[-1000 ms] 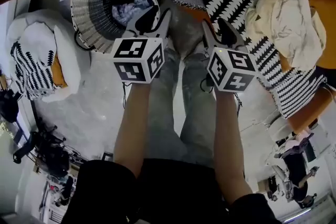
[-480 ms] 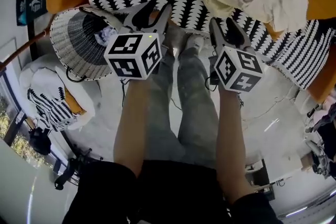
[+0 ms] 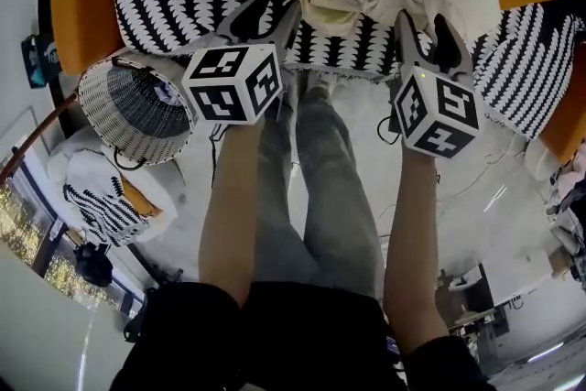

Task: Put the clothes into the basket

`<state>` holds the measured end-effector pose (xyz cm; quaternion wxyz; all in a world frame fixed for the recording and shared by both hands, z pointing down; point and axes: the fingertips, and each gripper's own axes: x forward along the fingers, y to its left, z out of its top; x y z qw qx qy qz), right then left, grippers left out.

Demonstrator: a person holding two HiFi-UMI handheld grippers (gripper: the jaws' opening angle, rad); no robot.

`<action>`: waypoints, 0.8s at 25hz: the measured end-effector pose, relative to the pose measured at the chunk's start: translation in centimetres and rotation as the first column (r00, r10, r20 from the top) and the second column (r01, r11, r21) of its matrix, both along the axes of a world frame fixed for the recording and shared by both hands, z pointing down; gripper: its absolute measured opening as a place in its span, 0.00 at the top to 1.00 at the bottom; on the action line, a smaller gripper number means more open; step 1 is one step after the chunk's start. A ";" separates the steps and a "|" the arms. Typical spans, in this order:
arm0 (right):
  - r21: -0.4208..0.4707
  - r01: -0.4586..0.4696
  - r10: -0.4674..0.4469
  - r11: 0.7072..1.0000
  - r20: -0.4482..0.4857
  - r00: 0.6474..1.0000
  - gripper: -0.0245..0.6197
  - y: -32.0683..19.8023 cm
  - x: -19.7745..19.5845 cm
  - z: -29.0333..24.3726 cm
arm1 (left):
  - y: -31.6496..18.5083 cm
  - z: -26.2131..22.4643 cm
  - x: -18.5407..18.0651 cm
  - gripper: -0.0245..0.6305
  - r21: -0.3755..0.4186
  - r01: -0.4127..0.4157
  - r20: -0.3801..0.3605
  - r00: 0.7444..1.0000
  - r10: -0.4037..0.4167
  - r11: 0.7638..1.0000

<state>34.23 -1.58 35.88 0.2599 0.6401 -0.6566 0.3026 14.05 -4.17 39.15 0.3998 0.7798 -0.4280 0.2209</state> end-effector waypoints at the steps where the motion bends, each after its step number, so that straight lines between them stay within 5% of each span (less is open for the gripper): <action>1: 0.007 0.004 -0.004 1.000 -0.028 1.000 0.62 -0.6 0.9 -0.2 | -0.4 0.4 0.5 0.69 -0.007 0.004 0.001 1.000 -0.004 1.000; 13: 0.021 0.148 -0.133 0.989 -0.332 0.934 0.57 -7.0 7.5 -2.3 | -3.5 5.3 4.9 0.57 -0.108 0.055 -0.002 0.998 -0.055 0.993; 20: -0.060 0.196 -0.205 0.979 -0.325 0.923 0.56 -9.6 8.4 1.2 | -4.7 9.9 7.4 0.56 -0.182 0.061 -0.023 0.998 -0.066 0.981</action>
